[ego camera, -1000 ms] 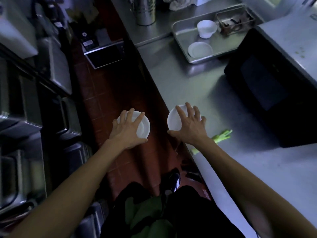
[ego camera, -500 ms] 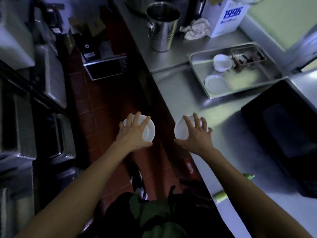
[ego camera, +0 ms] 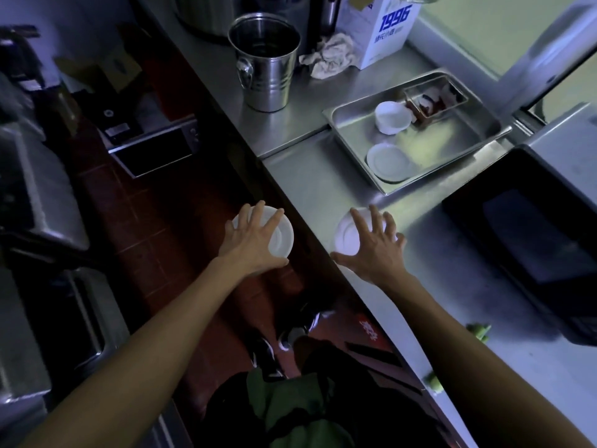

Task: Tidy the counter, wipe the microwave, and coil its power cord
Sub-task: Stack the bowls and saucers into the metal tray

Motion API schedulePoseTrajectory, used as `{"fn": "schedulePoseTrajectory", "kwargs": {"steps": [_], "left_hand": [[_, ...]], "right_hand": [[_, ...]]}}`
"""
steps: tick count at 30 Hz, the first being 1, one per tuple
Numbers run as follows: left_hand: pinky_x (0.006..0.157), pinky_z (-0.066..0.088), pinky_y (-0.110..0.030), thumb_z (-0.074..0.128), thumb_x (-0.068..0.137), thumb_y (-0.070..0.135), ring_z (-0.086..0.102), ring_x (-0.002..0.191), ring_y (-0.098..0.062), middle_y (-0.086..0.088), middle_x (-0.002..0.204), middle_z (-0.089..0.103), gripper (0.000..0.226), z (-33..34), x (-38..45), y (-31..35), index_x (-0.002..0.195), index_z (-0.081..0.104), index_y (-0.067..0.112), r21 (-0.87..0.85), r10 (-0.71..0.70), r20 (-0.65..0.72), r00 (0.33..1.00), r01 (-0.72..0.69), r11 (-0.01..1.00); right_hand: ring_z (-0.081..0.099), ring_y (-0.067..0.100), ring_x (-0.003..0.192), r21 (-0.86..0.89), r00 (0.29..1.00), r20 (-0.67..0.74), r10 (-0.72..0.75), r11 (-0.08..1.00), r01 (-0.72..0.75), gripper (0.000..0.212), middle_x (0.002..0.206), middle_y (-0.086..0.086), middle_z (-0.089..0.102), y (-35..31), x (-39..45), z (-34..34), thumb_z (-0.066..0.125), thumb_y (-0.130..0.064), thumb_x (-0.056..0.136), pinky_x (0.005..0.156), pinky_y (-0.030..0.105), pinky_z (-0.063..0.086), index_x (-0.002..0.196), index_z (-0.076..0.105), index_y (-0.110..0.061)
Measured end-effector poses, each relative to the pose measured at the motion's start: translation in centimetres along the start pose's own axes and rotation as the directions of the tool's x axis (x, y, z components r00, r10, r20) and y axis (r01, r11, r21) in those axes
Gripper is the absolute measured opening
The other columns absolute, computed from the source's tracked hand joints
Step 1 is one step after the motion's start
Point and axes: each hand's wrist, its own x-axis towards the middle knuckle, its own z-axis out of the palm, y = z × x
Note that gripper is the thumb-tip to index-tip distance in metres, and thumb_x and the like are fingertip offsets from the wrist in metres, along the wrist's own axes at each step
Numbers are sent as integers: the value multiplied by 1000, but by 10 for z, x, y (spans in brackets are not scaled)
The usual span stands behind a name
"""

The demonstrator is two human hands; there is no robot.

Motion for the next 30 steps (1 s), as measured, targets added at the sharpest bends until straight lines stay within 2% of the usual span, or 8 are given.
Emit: {"fn": "schedulePoseTrajectory", "kwargs": {"steps": [7,17,25,30], "left_hand": [[112,23,-60,65,65,77,-3,148,-32,-2,160,-5,110,-22,61,14,150,6,42,76,69,25,997,-71,995],[115,21,-60,66,63,78,-1,149,-32,-1,162,-4,116,-69,184,77,153,0,44,215,232,99,968,-249,945],[113,23,-58,64,64,80,1,148,-33,-3,162,-2,115,-82,263,150,154,4,40,263,372,103,923,-386,884],[112,25,-59,64,64,79,5,147,-35,-2,162,-1,113,-77,293,191,153,6,41,279,450,166,878,-479,832]], "right_hand": [[11,37,146,89,997,-36,70,994,-67,107,162,3,9,16,47,-8,69,-76,64,103,61,31,150,19,-36],[8,36,148,268,958,-64,279,930,-253,108,164,1,4,80,112,-26,68,-74,66,106,61,29,153,15,-38],[9,37,147,296,921,-25,388,883,-364,110,164,-1,0,128,111,-22,67,-76,65,104,62,28,153,14,-40],[7,37,147,308,890,7,455,846,-435,109,165,0,-1,142,107,-14,65,-78,64,106,64,26,152,12,-40]]}}
